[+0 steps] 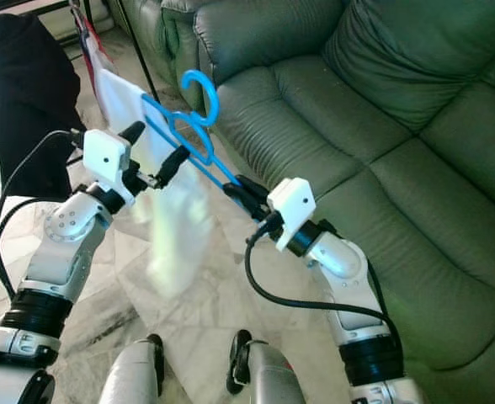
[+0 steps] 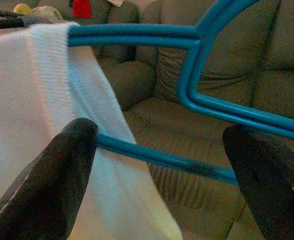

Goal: Hang hanger

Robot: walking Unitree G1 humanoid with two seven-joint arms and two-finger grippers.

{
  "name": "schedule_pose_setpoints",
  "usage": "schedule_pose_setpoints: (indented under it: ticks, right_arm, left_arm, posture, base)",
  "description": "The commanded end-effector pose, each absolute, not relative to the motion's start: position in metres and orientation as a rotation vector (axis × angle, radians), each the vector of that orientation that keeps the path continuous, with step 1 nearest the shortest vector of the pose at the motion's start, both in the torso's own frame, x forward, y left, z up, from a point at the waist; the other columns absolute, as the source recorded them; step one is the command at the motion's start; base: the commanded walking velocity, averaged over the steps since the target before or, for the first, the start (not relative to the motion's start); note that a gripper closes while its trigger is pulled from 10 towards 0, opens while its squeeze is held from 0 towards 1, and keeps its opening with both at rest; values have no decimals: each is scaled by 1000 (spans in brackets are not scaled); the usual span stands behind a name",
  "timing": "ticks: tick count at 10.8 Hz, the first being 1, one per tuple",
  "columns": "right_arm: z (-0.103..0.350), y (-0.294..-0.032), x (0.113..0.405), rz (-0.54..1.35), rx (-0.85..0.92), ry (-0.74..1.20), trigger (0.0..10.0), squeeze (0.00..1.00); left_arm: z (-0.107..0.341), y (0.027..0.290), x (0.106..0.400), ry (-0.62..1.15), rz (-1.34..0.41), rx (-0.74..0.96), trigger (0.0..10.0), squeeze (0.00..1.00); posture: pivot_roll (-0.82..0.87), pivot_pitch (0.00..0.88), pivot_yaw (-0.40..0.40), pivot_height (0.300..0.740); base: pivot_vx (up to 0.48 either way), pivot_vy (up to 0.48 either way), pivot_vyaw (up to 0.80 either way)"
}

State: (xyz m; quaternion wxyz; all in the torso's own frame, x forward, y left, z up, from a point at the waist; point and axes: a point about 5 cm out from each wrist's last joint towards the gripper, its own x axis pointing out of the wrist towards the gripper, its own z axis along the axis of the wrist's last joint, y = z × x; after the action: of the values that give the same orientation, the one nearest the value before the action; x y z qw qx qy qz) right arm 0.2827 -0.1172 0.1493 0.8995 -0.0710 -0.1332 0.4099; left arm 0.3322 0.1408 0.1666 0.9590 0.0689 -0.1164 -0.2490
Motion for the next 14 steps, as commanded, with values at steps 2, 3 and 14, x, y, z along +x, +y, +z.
schedule_pose_setpoints:
  ticks: [2,3,14]
  right_arm:
    - [172,-115,276,912,-142,-379,10000,0]
    - [173,-119,275,912,-150,-377,10000,0]
    - [174,-118,278,885,-175,-393,10000,0]
  left_arm:
    - [164,144,332,-227,-496,176,10000,0]
    - [167,147,333,-239,-478,195,10000,0]
    - [153,154,308,-198,-365,99,10000,0]
  posture:
    - [37,171,-78,740]
    - [32,170,-77,740]
    - [39,177,-80,740]
  base:
    - [0,0,0]
    - [0,0,0]
    - [0,0,0]
